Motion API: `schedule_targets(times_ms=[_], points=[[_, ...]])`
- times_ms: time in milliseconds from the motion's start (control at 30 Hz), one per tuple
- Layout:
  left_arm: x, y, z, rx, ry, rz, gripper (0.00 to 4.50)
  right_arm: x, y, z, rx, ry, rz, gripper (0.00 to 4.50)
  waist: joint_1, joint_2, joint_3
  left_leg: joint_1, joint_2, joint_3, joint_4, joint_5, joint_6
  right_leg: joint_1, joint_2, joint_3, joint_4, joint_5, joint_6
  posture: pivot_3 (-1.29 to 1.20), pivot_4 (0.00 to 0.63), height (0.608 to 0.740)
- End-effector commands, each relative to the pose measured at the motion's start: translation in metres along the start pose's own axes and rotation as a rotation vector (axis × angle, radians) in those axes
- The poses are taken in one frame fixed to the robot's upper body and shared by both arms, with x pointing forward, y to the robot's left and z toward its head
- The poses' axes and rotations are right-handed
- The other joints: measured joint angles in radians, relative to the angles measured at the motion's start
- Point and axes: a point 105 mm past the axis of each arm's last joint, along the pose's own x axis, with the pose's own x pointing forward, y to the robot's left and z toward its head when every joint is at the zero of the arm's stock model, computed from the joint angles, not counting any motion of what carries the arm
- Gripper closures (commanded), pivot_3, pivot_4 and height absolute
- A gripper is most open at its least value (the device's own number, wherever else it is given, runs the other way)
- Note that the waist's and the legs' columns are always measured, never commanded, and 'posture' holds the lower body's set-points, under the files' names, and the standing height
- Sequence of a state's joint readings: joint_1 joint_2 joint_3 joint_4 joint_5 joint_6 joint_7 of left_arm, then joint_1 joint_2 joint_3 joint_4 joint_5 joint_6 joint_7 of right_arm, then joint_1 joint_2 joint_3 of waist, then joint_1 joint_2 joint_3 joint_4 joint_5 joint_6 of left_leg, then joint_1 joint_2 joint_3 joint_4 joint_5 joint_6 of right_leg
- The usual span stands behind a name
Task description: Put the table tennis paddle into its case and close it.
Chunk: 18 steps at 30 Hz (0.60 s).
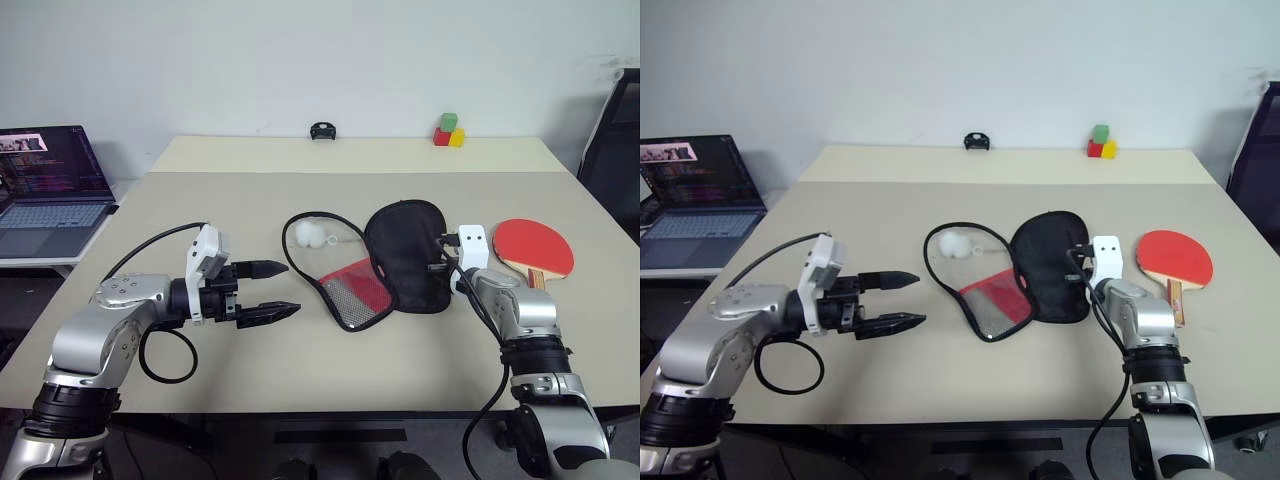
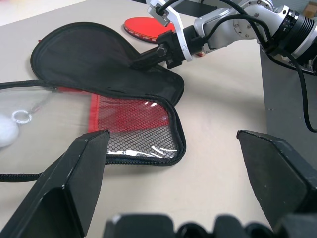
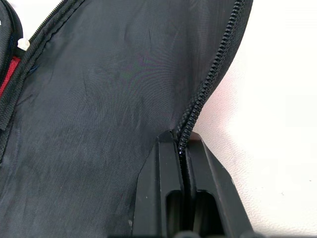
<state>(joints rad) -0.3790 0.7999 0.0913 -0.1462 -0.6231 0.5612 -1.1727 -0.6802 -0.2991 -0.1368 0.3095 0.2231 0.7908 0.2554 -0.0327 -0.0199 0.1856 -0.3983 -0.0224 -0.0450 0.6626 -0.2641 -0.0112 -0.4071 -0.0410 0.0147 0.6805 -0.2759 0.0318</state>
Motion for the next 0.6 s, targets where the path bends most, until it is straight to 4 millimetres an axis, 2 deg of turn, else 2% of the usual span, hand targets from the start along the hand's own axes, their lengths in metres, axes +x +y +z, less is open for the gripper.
schedule_targets(times_ms=[33, 400, 433, 500, 567, 600], points=[[-0.001, 0.000, 0.009, 0.036, -0.016, -0.008, 0.00, -0.006, -0.003, 0.018, -0.008, -0.065, -0.009, 4.47, 0.000, 0.000, 0.000, 0.000, 0.000, 0.000, 0.000, 0.000, 0.000, 0.000, 0.000, 0.000, 0.000, 0.000, 0.000, 0.00, 0.150, 0.740], [-0.001, 0.000, 0.009, 0.036, -0.016, -0.008, 0.00, -0.006, -0.003, 0.018, -0.008, -0.065, -0.009, 4.47, 0.000, 0.000, 0.000, 0.000, 0.000, 0.000, 0.000, 0.000, 0.000, 0.000, 0.000, 0.000, 0.000, 0.000, 0.000, 0.00, 0.150, 0.740], [-0.001, 0.000, 0.009, 0.038, -0.015, -0.010, 0.00, -0.009, -0.007, 0.017, 0.003, -0.065, -0.022, 4.47, 0.000, 0.000, 0.000, 0.000, 0.000, 0.000, 0.000, 0.000, 0.000, 0.000, 0.000, 0.000, 0.000, 0.000, 0.000, 0.00, 0.150, 0.740], [-0.001, 0.001, 0.010, 0.050, -0.021, -0.014, 0.00, -0.009, 0.009, 0.021, -0.033, -0.090, 0.067, 4.47, 0.000, 0.000, 0.000, 0.000, 0.000, 0.000, 0.000, 0.000, 0.000, 0.000, 0.000, 0.000, 0.000, 0.000, 0.000, 0.00, 0.150, 0.740], [-0.002, 0.002, 0.010, 0.055, -0.023, -0.017, 0.00, -0.010, 0.018, 0.024, -0.031, -0.108, 0.115, 4.47, 0.000, 0.000, 0.000, 0.000, 0.000, 0.000, 0.000, 0.000, 0.000, 0.000, 0.000, 0.000, 0.000, 0.000, 0.000, 0.00, 0.150, 0.740], [-0.002, 0.002, 0.010, 0.055, -0.023, -0.017, 0.00, -0.011, 0.017, 0.024, -0.024, -0.111, 0.116, 4.07, 0.000, 0.000, 0.000, 0.000, 0.000, 0.000, 0.000, 0.000, 0.000, 0.000, 0.000, 0.000, 0.000, 0.000, 0.000, 0.00, 0.150, 0.740]])
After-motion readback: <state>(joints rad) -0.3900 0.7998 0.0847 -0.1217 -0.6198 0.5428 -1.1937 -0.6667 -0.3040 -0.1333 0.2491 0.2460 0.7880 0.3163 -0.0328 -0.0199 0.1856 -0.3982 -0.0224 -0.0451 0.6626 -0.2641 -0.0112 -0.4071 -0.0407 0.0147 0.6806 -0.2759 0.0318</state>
